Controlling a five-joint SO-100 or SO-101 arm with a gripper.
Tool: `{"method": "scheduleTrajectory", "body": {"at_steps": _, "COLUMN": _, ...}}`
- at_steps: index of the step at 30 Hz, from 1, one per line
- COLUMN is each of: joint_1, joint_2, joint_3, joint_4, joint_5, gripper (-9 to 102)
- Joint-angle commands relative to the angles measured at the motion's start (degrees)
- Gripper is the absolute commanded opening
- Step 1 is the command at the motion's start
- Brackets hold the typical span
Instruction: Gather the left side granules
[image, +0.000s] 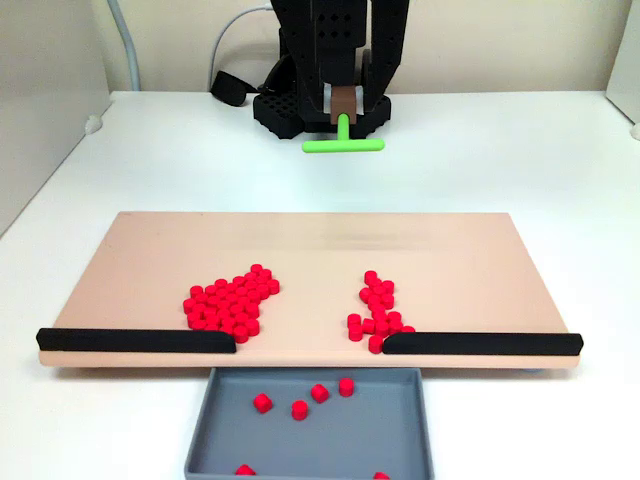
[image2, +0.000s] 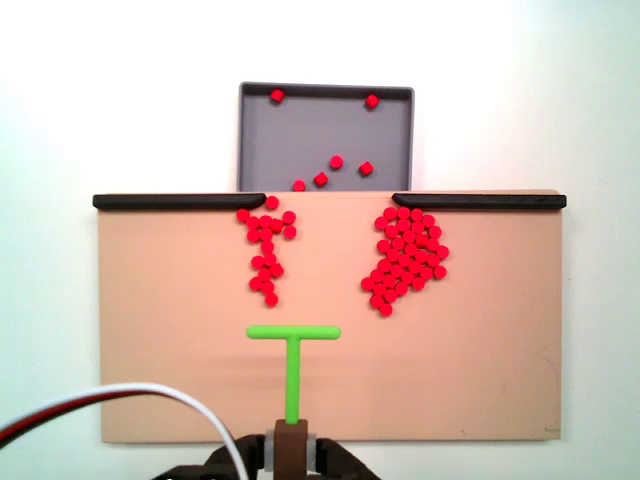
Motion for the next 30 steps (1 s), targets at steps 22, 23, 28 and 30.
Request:
{"method": "scheduleTrajectory", "body": {"at_steps": 22, "joint_1": 0.2, "joint_2": 0.0, "joint_3": -1.8, "joint_4": 0.4, "joint_5": 0.5, "gripper": 0}}
{"method": "scheduleTrajectory", "body": {"at_steps": 23, "joint_1": 0.2, "joint_2": 0.0, "joint_3": -1.6, "joint_4": 0.5, "joint_5": 0.5, "gripper": 0}}
{"method": "scheduleTrajectory", "body": {"at_steps": 28, "joint_1": 0.2, "joint_2": -0.2, "joint_3": -1.3, "joint_4": 0.5, "joint_5": 0.4, "gripper": 0}}
{"method": "scheduleTrajectory", "body": {"at_steps": 30, "joint_1": 0.2, "joint_2": 0.2, "joint_3": -1.1, "joint_4": 0.6, "joint_5": 0.3, "gripper": 0}}
